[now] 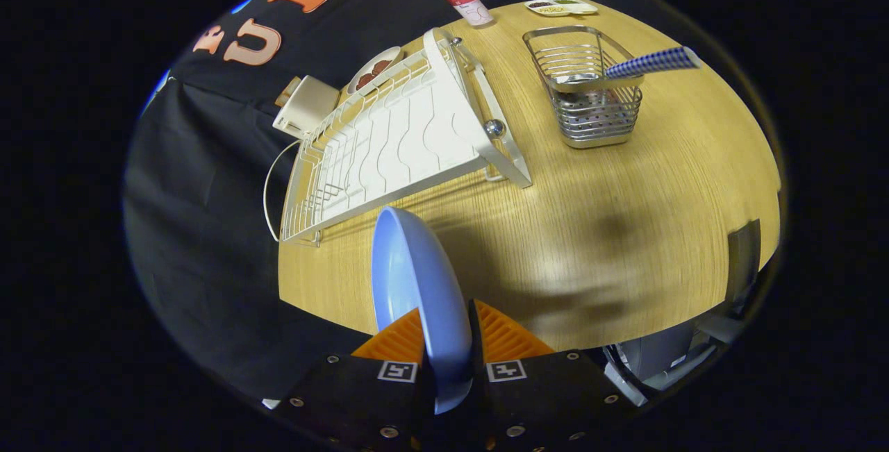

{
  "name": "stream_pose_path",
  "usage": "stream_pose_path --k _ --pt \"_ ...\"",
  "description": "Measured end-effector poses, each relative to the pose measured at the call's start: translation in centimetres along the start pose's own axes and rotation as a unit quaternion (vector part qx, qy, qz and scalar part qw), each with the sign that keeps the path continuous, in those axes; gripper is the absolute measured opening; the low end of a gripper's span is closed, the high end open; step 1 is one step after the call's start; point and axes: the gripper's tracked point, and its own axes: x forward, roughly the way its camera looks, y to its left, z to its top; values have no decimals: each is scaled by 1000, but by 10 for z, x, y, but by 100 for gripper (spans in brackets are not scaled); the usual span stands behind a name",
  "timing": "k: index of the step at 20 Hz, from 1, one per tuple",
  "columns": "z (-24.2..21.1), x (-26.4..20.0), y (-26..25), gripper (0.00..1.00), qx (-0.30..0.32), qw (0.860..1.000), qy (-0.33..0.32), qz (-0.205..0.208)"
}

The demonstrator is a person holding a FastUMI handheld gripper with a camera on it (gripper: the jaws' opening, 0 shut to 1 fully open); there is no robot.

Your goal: Take the plate from the dish rack, then take the spoon from the basket and place it into the plate.

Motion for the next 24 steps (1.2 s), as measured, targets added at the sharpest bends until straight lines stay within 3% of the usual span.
stream_pose_path --k 8,12,15,16,20,22,24 --pt "-3 20 1 23 60 998 13 23" --pt "10 20 -14 33 39 999 -6 -22" --pt "30 20 -23 35 21 998 -35 -46" --pt "36 20 -25 42 20 998 -44 -46" --pt "64 0 -30 50 30 993 -113 -26" --pt "75 -13 -34 57 0 988 -156 -18" --pt "90 -32 -48 63 -36 978 -205 -36"
